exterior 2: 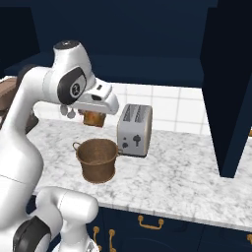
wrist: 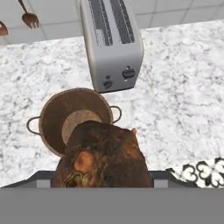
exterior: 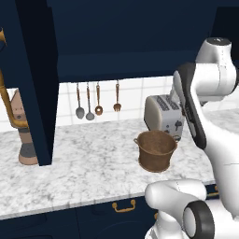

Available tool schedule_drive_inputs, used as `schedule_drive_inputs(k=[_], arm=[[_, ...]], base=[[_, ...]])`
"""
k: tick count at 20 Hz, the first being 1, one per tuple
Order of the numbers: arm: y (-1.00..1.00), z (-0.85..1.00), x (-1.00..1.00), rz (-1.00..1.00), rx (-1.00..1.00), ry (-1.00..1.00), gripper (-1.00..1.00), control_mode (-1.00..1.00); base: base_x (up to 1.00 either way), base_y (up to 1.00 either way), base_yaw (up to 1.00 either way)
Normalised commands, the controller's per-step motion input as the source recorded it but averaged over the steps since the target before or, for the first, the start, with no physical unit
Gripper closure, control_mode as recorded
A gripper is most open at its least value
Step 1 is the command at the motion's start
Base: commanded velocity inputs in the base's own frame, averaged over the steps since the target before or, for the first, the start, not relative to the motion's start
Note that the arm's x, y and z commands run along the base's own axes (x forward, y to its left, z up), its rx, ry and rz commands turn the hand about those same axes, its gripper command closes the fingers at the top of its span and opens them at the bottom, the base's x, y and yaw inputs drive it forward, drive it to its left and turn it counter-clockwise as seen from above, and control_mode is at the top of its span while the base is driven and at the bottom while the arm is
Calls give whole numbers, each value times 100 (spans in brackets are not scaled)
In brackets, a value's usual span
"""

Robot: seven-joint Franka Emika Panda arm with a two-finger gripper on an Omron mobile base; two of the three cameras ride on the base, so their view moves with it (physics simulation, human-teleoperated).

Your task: Open the cabinet, pick up the bread from the cabinet and place it in the basket. Then move the basket to the dining counter.

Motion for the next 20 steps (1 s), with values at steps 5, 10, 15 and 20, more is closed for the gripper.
schedule_drive_inputs(k=[5, 10, 15, 20], arm=[[14, -93, 37, 16, 6, 17, 100, -100], [24, -91, 30, 15, 1, 1, 100, -100], [25, -67, 23, 6, 0, 1, 100, -100], [9, -65, 5, 1, 0, 0, 100, -100]], base=[[0, 0, 0], [0, 0, 0], [0, 0, 0], [0, 0, 0]])
